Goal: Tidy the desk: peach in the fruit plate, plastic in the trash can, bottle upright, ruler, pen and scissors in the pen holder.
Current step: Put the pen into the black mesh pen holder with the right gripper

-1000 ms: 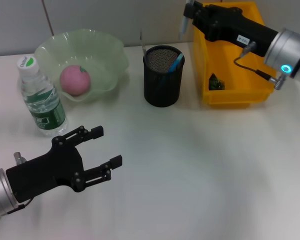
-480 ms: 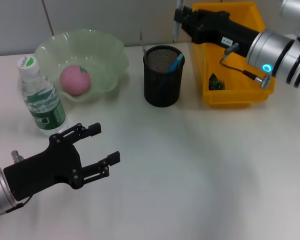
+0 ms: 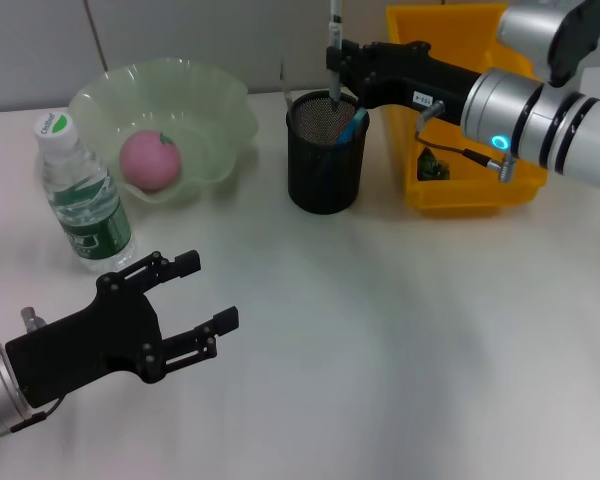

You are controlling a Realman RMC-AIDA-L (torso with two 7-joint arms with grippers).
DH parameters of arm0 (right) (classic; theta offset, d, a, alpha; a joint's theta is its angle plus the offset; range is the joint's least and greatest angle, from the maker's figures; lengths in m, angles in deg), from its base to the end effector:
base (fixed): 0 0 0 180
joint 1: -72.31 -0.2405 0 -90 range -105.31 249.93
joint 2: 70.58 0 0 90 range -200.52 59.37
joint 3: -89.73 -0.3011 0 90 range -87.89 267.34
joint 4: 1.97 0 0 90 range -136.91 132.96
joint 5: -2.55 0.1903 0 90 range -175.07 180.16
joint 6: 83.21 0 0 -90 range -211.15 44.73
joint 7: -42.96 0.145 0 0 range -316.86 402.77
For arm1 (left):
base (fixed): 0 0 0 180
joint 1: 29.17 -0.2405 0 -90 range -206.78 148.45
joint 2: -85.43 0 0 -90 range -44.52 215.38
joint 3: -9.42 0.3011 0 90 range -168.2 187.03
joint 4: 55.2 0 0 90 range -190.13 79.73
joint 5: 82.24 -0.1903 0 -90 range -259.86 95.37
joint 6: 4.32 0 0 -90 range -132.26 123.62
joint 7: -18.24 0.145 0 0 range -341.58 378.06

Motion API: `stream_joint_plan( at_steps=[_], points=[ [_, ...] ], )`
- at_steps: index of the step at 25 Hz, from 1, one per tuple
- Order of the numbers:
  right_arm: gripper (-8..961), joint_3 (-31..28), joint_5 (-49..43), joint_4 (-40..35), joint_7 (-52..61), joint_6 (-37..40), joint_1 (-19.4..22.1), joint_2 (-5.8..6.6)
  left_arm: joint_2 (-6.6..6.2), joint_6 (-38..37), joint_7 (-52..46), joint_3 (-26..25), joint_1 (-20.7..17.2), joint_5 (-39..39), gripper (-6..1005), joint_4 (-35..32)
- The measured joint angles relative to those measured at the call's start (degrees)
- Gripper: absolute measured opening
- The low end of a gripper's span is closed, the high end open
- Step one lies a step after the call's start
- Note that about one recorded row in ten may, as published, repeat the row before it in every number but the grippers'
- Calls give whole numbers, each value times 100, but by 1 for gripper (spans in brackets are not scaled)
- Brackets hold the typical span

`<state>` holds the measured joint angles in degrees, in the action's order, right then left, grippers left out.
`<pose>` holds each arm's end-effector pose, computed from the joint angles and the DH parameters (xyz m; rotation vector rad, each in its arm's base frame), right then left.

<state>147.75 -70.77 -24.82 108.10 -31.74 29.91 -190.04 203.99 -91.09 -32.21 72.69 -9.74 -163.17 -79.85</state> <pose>0.2267 0.4446 -0.0447 -2.2332 0.6163 0.7840 -0.3022 0.2728 -0.0564 -2.5725 -0.3613 -0.9560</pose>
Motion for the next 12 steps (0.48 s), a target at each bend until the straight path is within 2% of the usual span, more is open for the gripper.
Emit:
stream_joint_plan(
  at_steps=[12],
  points=[
    [126,233,-25,104,-2,-154,-51,-7,0,-25,-6,0,-27,0,801,4]
  ],
)
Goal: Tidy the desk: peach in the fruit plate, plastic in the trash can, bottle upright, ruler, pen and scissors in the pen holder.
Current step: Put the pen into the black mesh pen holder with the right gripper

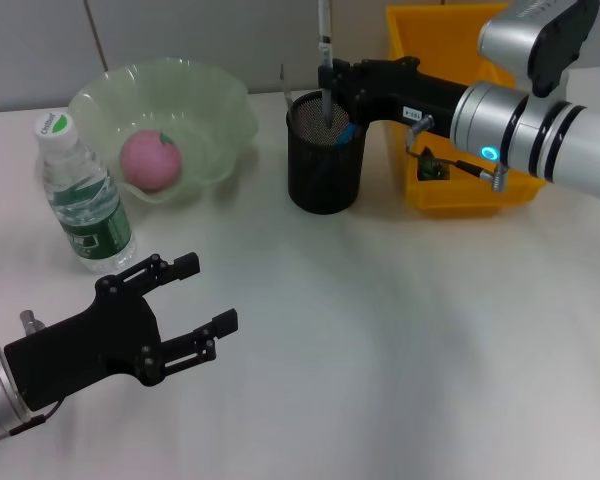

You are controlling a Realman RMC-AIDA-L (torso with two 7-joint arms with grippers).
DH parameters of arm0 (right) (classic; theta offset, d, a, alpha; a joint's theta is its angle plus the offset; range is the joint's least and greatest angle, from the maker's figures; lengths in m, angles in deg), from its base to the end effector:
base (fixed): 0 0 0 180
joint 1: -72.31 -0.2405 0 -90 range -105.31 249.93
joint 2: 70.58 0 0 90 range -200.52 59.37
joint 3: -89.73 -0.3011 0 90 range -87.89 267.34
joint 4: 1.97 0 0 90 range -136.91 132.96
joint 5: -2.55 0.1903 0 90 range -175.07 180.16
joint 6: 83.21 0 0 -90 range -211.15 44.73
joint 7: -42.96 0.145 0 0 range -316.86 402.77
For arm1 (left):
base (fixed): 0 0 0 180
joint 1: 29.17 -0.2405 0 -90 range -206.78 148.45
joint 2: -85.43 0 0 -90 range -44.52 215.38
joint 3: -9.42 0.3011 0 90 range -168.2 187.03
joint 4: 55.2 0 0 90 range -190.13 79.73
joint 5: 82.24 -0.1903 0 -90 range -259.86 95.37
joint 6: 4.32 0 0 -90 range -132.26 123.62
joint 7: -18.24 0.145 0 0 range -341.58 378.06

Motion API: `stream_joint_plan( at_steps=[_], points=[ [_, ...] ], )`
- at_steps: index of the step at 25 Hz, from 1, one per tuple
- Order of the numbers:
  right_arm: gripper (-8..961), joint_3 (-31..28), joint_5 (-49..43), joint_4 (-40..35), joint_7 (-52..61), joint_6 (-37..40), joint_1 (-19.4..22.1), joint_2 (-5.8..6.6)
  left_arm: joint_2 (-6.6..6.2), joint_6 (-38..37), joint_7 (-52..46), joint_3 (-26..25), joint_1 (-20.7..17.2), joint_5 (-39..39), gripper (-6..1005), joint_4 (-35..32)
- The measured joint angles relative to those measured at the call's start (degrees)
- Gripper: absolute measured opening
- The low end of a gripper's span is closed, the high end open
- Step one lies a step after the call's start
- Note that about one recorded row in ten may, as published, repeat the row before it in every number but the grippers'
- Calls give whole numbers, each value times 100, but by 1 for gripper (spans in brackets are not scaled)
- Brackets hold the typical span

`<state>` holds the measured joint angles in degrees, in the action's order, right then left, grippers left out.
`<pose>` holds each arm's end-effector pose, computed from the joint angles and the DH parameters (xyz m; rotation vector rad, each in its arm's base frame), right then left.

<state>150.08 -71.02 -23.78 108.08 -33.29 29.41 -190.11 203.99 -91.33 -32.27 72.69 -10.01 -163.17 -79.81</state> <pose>0.2276 0.4429 -0.0545 -2.2678 0.6185 0.7326 -0.3031 0.2709 -0.0563 -2.5720 -0.3675 -0.9595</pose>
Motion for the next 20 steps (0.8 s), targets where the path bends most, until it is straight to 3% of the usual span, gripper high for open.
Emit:
stream_joint_plan(
  at_steps=[20],
  points=[
    [159,290,-19,56,-73,-156,-48,1,-18,0,0,0,-28,38,800,-1]
  ],
)
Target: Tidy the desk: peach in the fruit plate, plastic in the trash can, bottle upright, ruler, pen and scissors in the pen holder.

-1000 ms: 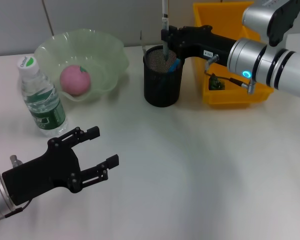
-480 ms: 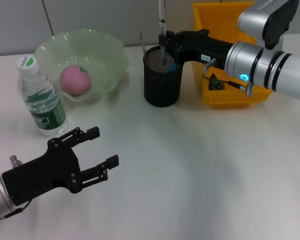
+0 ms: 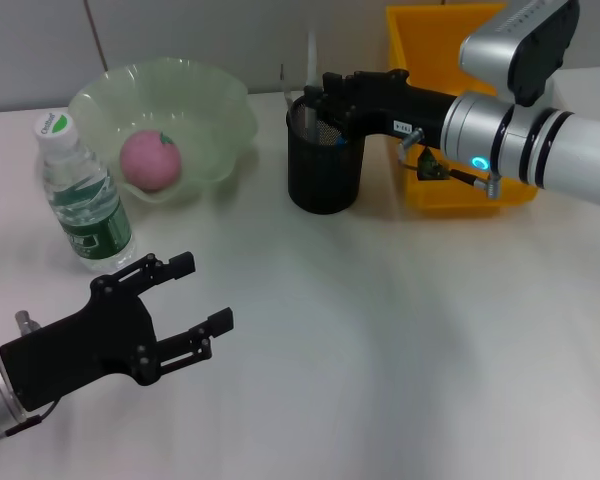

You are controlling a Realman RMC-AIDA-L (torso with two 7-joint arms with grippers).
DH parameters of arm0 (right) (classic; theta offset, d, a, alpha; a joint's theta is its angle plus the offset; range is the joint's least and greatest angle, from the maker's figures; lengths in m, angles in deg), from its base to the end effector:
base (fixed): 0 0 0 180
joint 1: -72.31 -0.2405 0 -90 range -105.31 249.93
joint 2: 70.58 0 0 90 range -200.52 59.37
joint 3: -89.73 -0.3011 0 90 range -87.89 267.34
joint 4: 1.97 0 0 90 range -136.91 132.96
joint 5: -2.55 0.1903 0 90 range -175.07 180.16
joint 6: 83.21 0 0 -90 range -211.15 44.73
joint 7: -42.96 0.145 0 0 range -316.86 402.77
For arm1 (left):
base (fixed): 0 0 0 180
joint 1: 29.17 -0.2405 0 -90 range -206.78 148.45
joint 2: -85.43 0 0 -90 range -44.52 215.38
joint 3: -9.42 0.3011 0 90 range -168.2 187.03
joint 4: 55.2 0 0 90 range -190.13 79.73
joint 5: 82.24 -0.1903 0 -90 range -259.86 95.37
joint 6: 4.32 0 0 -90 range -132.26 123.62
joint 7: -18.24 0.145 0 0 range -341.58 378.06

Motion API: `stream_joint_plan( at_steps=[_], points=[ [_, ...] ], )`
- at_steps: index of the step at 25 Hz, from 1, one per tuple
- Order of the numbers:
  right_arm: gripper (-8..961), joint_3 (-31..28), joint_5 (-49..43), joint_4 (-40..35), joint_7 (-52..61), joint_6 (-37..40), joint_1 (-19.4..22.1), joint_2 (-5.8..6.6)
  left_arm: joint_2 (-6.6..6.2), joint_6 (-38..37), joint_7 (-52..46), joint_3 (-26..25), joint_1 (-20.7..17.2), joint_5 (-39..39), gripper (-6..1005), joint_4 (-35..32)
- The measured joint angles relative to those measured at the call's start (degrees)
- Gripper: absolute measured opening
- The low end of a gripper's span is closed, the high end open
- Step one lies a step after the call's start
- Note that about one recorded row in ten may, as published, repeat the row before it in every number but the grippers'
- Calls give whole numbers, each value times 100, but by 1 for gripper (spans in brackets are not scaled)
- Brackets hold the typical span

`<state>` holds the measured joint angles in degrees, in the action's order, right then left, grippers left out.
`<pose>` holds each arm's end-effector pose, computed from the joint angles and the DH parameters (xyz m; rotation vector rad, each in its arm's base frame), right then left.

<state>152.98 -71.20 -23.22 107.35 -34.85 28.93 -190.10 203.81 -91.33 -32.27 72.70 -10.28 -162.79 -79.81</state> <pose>0.2273 0.4416 -0.0632 -2.3084 0.5886 0.6710 -0.3049 0.2704 -0.0545 -2.5638 -0.3726 -0.9586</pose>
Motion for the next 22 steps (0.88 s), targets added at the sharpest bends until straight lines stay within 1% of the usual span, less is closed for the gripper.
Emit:
stream_joint_plan(
  at_steps=[3,9,14,17,19,20,21,22],
  points=[
    [169,3,8,0,33,-3,0,0,-4,0,8,-15,-6,1,800,0],
    [398,3,20,-5,69,1,3,6,-9,0,10,-66,-45,5,800,-43],
    [632,-18,38,-57,122,75,28,8,-17,-10,7,-73,-45,5,800,-44],
    [659,-63,239,-187,212,313,124,15,-17,-13,7,-80,-49,5,800,-44],
    [677,-68,500,-459,394,528,306,25,-18,-15,6,-89,-51,5,800,-42],
    [686,-68,699,-861,678,747,560,26,-18,-15,6,-89,-51,5,800,-42],
    [686,-68,699,-861,678,747,560,26,-18,-15,6,-89,-51,5,800,-42],
    [687,-71,779,-1087,832,843,688,30,-18,-18,6,-96,-52,4,800,-32]
  ],
)
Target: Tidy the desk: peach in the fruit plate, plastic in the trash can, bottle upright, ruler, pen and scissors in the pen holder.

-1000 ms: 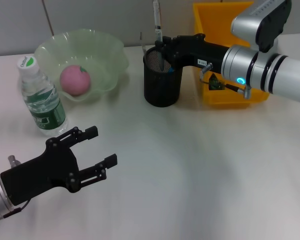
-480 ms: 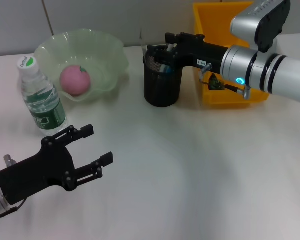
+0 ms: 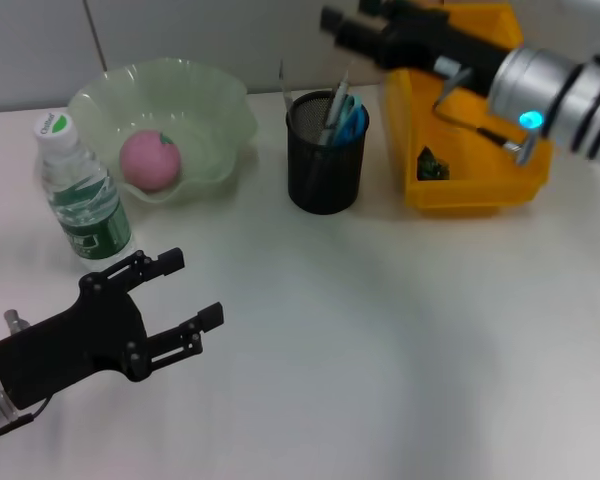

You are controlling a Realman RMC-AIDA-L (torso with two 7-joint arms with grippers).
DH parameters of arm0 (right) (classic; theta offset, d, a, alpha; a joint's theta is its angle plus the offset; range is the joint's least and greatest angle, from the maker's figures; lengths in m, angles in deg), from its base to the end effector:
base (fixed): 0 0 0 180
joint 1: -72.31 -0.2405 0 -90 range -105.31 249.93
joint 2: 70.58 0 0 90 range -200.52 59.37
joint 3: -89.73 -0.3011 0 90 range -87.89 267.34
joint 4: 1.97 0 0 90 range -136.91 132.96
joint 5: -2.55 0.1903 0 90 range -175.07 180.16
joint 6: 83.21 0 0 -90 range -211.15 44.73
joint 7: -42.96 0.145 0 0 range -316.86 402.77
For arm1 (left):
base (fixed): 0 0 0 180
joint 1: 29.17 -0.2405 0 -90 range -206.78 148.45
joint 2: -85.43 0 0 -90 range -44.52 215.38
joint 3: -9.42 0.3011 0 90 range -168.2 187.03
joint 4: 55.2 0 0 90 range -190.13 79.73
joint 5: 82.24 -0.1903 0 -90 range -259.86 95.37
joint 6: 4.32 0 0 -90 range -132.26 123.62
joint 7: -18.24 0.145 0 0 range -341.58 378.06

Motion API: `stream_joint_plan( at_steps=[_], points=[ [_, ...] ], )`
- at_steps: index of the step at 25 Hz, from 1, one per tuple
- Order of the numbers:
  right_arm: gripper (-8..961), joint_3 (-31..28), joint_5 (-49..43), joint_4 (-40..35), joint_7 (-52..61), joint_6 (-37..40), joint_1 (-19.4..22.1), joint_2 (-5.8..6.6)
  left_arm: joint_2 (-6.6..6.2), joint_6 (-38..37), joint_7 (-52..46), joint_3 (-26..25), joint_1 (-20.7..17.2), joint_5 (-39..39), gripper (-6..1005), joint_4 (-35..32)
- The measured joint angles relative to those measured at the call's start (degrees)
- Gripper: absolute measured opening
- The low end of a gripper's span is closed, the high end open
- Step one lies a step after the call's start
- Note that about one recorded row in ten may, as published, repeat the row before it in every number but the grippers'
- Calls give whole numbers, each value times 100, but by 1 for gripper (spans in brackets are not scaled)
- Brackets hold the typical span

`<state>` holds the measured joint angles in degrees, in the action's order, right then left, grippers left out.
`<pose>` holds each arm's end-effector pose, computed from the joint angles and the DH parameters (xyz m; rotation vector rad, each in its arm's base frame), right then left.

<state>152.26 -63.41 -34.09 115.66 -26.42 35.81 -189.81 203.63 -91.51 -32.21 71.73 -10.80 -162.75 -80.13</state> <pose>0.2198 0.4307 -0.0165 -2.1754 0.6557 1.0132 -0.3081 0.2701 -0.0501 -2.5423 -0.3753 -0.9569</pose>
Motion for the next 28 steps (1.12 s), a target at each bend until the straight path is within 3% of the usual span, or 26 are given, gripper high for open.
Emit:
stream_joint_plan(
  at_steps=[3,8,13,22,25,28],
  points=[
    [688,-103,171,-761,526,211,528,18,6,-13,0,-44,0,-1,800,25],
    [691,-651,182,-1076,726,474,902,23,16,-16,35,-45,4,-1,800,31],
    [691,-1252,151,-1044,789,729,1113,46,18,-23,47,-45,15,-1,800,32],
    [692,-1261,12,-823,865,875,1140,152,22,-26,52,-44,52,0,800,33],
    [691,-1274,-401,-750,1183,1466,1153,250,31,-32,54,-44,54,4,800,33],
    [690,-1301,-853,-414,1422,2353,1168,462,38,-79,49,-43,59,18,800,75]
  ],
)
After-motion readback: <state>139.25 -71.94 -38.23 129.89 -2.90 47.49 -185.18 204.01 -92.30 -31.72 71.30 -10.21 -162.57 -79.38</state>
